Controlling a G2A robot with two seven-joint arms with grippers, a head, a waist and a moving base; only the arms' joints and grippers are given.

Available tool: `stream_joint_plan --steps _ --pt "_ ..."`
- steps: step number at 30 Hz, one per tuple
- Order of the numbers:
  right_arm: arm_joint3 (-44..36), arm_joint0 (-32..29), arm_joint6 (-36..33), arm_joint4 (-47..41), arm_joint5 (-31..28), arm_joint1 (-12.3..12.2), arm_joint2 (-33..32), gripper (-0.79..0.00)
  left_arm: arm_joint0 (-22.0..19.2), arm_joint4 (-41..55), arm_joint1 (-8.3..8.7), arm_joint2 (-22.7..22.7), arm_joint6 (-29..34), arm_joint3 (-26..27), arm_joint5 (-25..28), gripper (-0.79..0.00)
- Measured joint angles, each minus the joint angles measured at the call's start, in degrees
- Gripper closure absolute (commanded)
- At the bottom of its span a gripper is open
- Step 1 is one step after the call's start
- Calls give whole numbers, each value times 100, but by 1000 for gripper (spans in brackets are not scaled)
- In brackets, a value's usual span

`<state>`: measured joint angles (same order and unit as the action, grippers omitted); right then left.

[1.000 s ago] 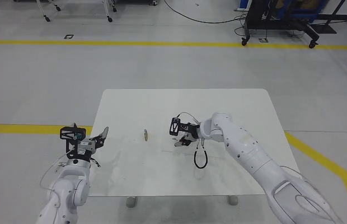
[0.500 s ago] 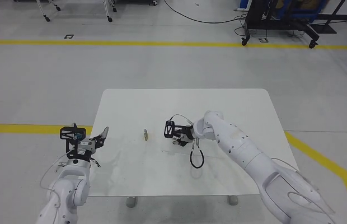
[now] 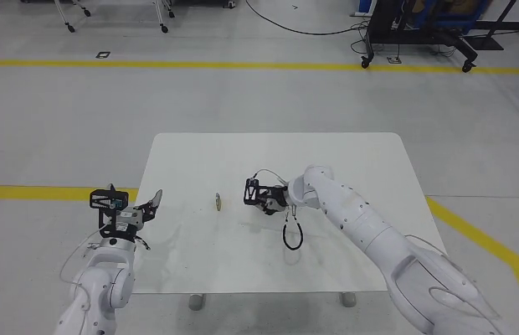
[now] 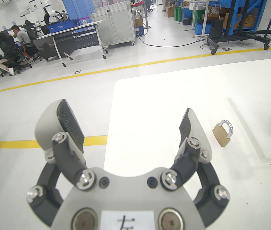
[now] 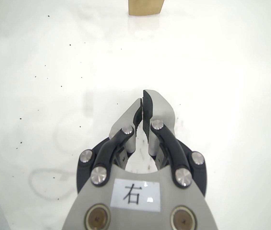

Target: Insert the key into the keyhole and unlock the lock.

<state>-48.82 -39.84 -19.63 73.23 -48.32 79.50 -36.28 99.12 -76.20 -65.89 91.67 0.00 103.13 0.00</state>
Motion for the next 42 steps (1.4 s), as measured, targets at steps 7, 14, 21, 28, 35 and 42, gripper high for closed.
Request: stream_joint_plan --steps 7,14,21,28,35,42 --pt "-396 -358 1418 654 -195 -357 -451 0 0 0 0 0 0 0 0 -785" --pt "-443 -459 1920 713 -285 -455 -624 0 0 0 0 0 0 0 0 -785" --pt "-443 -459 1925 713 -285 -455 -625 0 -14 37 2 17 -1 42 74 -785" --pt "-595 -686 2596 697 -212 -531 -792 0 -161 844 59 238 743 568 1353 -785" --pt "-515 -866 4222 1758 -43 -715 -846 0 -587 618 82 -274 1930 1324 1865 -785" --pt "-178 -948 5718 2463 272 -791 -714 0 -1342 298 39 -1111 3043 1456 1785 -785"
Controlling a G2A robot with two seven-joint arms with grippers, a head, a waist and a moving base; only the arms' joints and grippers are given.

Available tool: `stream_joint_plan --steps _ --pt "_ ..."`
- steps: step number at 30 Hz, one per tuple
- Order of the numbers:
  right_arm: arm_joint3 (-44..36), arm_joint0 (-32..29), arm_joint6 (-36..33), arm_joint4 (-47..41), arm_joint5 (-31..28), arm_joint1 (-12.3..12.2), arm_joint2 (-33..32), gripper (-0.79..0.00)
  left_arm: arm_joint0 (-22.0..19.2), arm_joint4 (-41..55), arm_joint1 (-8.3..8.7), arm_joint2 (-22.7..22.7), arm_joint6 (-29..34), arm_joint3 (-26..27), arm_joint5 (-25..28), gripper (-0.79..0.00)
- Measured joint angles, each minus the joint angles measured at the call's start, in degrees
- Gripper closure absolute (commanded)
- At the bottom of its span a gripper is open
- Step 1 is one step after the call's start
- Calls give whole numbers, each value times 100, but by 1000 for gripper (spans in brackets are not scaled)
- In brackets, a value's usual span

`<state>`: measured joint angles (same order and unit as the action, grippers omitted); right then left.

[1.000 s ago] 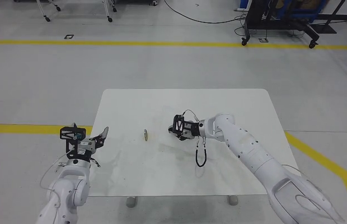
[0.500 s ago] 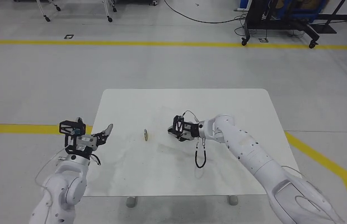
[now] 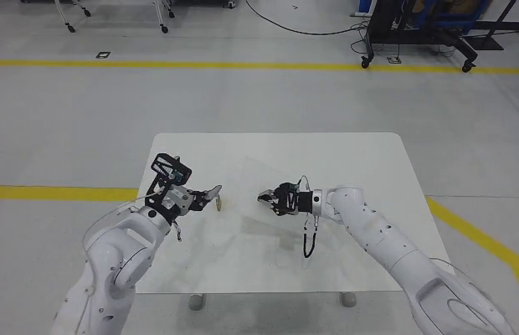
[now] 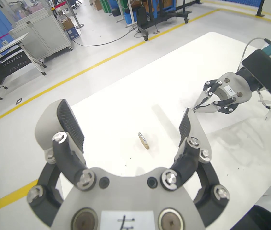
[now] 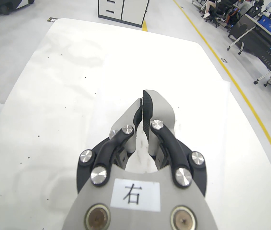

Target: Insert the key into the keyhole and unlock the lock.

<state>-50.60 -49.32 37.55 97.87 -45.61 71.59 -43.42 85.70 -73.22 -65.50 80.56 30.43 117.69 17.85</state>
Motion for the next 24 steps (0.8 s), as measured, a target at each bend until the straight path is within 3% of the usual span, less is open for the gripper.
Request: stream_joint_plan --steps 7,14,24 --pt "367 94 677 296 157 6 138 0 -910 -338 -92 -853 985 -369 -161 -785" --pt "777 298 1154 435 235 95 344 0 -1917 -1008 -301 -1939 1581 -1321 -715 -785" --pt "1273 453 1548 520 323 235 611 0 -2696 -373 -587 -2691 1954 -2535 -866 -785"
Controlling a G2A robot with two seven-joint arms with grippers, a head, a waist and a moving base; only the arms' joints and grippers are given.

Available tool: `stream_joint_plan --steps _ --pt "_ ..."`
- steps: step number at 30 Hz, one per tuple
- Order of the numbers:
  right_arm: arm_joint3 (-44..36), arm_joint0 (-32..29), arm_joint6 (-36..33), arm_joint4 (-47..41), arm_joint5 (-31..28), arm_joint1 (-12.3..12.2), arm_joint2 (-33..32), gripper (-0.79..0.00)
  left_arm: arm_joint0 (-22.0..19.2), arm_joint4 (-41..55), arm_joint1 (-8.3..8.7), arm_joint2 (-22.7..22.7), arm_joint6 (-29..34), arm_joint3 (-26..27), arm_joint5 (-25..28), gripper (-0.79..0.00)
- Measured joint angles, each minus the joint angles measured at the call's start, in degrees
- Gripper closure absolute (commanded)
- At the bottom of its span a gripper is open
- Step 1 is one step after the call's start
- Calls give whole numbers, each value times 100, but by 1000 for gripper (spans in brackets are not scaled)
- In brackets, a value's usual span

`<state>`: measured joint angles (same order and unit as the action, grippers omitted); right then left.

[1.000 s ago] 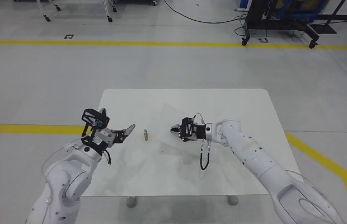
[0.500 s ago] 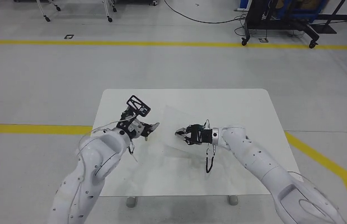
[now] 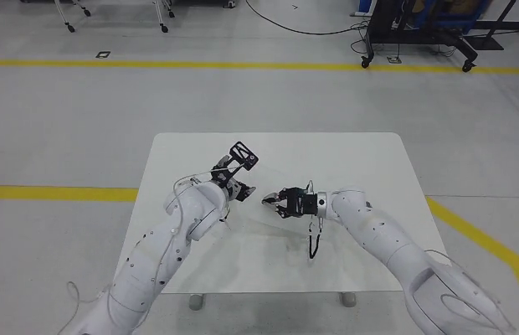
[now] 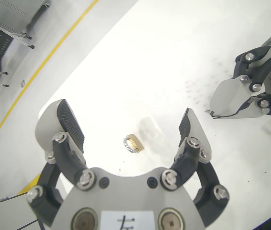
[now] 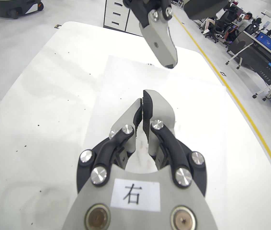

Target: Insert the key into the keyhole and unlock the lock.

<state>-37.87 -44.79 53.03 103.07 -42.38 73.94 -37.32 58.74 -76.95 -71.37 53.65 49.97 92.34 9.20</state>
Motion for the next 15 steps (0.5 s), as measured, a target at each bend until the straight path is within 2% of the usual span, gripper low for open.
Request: stream_joint_plan --steps 8,15 --pt "528 150 392 -98 -53 104 114 0 -325 -101 -182 -441 -75 -933 -225 -785" --pt "916 258 446 -269 -58 225 181 0 -473 -260 -308 -709 -135 -1417 -320 -785"
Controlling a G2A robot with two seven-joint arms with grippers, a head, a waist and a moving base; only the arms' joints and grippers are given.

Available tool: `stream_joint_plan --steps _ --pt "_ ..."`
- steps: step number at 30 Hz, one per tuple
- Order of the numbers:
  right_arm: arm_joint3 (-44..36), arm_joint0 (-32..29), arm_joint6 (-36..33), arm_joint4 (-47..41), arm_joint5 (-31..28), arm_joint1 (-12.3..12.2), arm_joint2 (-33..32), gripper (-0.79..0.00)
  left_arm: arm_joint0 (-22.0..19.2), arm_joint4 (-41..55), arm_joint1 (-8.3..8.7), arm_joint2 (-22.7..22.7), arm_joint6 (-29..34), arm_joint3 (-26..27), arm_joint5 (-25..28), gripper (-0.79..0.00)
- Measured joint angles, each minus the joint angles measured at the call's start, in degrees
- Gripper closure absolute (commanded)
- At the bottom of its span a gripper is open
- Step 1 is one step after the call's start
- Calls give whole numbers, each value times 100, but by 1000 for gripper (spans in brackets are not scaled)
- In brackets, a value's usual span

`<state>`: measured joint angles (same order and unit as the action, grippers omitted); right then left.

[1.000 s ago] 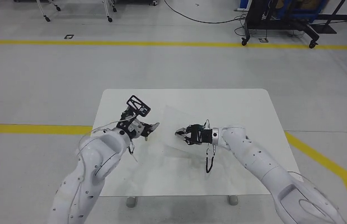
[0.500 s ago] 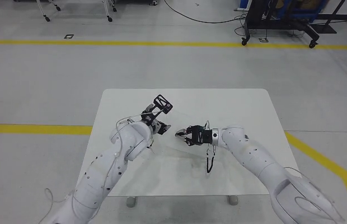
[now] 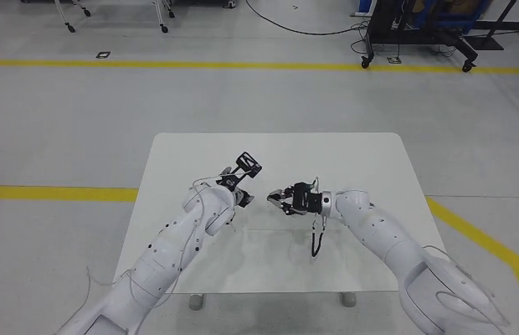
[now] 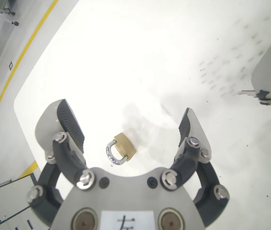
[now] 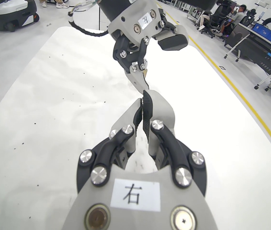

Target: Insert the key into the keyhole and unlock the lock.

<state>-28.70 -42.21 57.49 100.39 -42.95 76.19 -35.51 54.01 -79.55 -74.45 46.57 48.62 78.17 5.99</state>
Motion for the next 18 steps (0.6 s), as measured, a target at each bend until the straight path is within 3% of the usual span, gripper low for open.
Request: stream_joint_plan --steps 4,9,13,18 --pt "110 33 120 -38 67 34 22 0 -60 -14 -51 -24 -59 -101 -75 -785" --pt "151 59 348 -6 178 -8 0 0 75 489 3 430 -249 259 79 -785" --pt "42 45 418 3 206 -96 -71 0 515 833 162 1062 -330 1038 395 -785" --pt "-66 31 393 28 156 -154 -111 0 1338 1522 356 2229 -436 2147 644 -785"
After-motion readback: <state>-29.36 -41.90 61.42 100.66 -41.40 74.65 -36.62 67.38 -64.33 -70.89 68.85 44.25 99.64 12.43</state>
